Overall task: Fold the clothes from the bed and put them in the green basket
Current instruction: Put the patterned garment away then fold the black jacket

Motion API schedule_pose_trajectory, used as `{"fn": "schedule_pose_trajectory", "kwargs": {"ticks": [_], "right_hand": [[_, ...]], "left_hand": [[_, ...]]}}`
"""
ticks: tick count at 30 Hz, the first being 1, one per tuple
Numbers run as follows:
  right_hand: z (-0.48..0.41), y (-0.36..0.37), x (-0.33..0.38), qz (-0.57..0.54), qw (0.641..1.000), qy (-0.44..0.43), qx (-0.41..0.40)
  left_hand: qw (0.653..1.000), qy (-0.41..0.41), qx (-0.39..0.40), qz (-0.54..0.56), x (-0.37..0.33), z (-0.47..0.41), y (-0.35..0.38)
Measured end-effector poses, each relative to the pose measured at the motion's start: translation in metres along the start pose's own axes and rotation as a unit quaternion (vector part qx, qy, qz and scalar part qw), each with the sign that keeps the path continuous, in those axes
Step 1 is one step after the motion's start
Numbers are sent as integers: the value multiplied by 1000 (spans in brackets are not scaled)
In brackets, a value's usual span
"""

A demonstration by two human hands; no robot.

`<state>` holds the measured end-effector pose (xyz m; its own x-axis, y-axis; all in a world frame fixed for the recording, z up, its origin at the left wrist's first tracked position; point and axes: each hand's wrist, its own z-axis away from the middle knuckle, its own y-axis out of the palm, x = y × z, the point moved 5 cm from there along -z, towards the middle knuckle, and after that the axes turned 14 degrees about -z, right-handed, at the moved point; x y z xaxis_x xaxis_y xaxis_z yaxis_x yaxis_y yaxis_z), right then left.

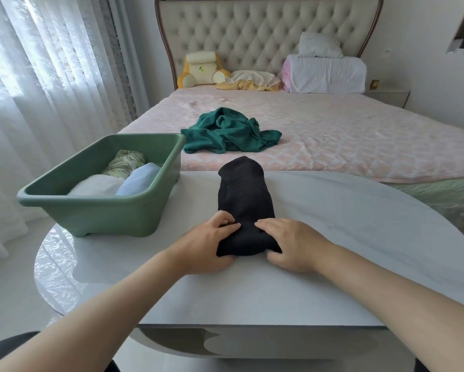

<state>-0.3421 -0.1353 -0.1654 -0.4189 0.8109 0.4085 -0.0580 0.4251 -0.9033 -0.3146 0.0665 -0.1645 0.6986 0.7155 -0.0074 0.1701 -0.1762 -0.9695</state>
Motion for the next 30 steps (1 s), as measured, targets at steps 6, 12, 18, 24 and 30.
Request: {"fn": "schedule_pose_trajectory", "kwargs": {"ticks": [6,12,18,24,30], "right_hand": [[-4,-36,0,-164,972,66,-154],[-6,-28,-10,-247,935,118,-224],[-17,-24,-12,-198,942,126,-239],[-20,-32,-19,-126,951,185,-214],[-16,-37,-5,60,955,-42,-287]], "left_hand": [[973,-149,9,177,8,-13,-21],[932,-269,23,241,10,-14,-20],[963,-226,-147,21,7,-27,-33],[975,58,-178,-116,-37,-37,-24],[996,21,-14,-83,-22,-36,-5]]}}
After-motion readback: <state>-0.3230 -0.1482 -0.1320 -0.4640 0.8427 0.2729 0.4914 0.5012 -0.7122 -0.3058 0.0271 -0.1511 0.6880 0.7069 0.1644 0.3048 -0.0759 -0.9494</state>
